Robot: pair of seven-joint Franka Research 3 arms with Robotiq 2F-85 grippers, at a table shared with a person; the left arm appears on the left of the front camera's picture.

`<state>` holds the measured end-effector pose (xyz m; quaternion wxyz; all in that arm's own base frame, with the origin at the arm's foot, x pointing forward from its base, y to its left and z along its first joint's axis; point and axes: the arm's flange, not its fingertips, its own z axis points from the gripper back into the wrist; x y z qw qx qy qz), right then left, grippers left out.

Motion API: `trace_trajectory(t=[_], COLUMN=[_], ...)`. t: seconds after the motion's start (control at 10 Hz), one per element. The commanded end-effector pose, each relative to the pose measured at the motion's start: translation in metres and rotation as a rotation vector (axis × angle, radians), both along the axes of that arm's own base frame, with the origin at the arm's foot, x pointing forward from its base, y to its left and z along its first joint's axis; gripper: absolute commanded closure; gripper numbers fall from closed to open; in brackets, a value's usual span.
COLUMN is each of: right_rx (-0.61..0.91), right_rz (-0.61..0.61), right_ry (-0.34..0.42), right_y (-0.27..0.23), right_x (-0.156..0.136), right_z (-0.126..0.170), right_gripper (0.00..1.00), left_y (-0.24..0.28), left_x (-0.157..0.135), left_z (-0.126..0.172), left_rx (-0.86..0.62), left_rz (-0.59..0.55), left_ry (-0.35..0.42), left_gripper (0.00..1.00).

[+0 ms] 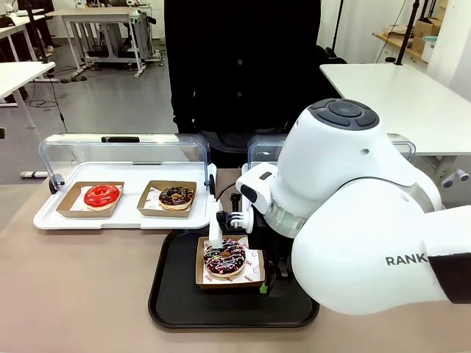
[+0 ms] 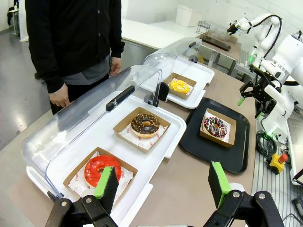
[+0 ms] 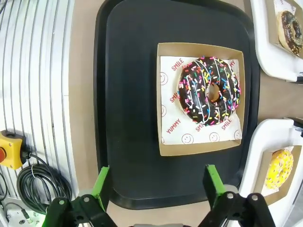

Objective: Move the fourth donut from the left to the tray.
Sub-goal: Pick up the Paper togo box containing the Donut indicated by the person and place it on the Handle tray.

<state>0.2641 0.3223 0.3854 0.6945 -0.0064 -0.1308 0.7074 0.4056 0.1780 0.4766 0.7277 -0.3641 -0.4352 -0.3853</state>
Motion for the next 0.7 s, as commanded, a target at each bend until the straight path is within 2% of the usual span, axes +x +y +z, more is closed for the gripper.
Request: trace_trajectory(t=[0.0,0.6], right_rx=[0.012,0.012], right_rz=[-0.011,-0.011], right_ry=[-0.016,-0.016], right_y=[0.0037,0.0037], right_x=[0.0004,0.0004], right_z=[-0.0016,-0.0016], right_gripper=[0.0,0.0], left_y=[0.0002,0.0002], left_x=[0.0001,0.0001], left_z=[0.0029,0.0029], left_rx=[-0.002,-0.002], left_rz=[-0.01,-0.01], left_ry=[0.005,0.005], left_gripper=[0.0,0.0])
